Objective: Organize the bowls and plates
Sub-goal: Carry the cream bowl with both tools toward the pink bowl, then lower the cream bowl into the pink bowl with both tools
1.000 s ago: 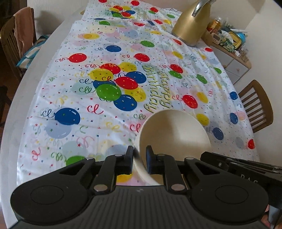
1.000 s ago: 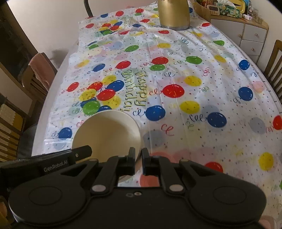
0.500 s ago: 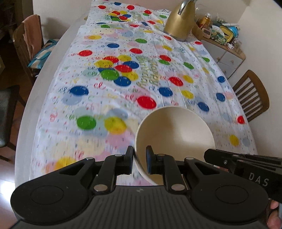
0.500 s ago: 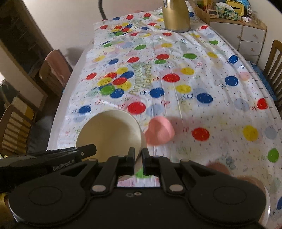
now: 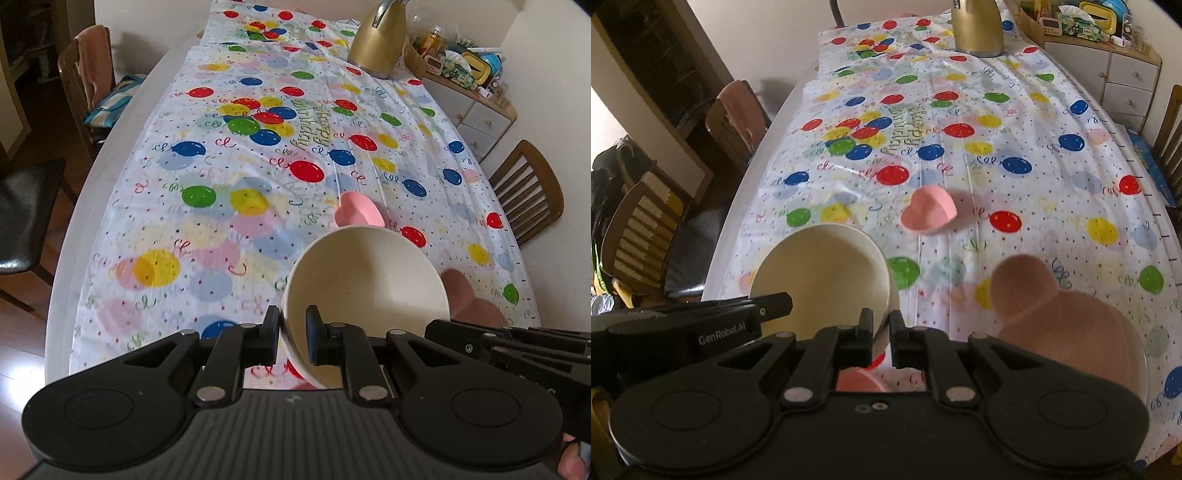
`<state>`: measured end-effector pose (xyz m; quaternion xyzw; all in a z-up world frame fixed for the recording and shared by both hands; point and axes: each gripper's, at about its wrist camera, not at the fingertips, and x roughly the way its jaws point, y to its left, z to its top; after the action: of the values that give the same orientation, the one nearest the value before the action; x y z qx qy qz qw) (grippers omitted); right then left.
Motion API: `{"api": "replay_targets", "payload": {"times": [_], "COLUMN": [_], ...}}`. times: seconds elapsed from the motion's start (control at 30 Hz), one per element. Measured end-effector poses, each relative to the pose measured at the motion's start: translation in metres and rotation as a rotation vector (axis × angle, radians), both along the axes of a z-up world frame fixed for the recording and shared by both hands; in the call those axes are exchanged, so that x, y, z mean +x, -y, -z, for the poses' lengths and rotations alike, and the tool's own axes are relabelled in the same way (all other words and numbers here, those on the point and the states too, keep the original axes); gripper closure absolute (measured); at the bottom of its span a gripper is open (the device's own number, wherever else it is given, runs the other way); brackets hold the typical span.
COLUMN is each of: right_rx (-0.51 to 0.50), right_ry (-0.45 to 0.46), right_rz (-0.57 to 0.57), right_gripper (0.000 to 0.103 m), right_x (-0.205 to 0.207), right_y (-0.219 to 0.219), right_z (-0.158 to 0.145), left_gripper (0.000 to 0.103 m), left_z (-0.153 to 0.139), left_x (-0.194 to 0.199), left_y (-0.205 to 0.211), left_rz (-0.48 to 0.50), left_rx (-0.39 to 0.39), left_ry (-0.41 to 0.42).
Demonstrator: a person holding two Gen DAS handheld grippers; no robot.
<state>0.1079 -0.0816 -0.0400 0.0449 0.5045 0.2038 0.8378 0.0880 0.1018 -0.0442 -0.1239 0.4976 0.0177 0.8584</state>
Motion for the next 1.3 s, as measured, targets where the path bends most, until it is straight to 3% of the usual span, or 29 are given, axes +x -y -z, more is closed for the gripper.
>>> {"api": "replay_targets", "payload": {"times": [0.7,1.3], "right_rx": [0.009,-0.026], "right_ry": [-0.03,-0.072], "right_rz": [-0.068,-0.094], "right_gripper": [0.095,0.095], "right_x": [-0.053,-0.066], "right_y": [0.012,0.007], "right_z": [0.015,0.037], "left_gripper": [0.089,0.089], "left_z": [0.012,0.038], "left_x": [-0.063,-0.077], "left_y": [0.011,0.008], "left_rz": [-0.064,-0.066], "left_rx": [0.001,-0.012], "left_ry": [-0.046,-0.089]}}
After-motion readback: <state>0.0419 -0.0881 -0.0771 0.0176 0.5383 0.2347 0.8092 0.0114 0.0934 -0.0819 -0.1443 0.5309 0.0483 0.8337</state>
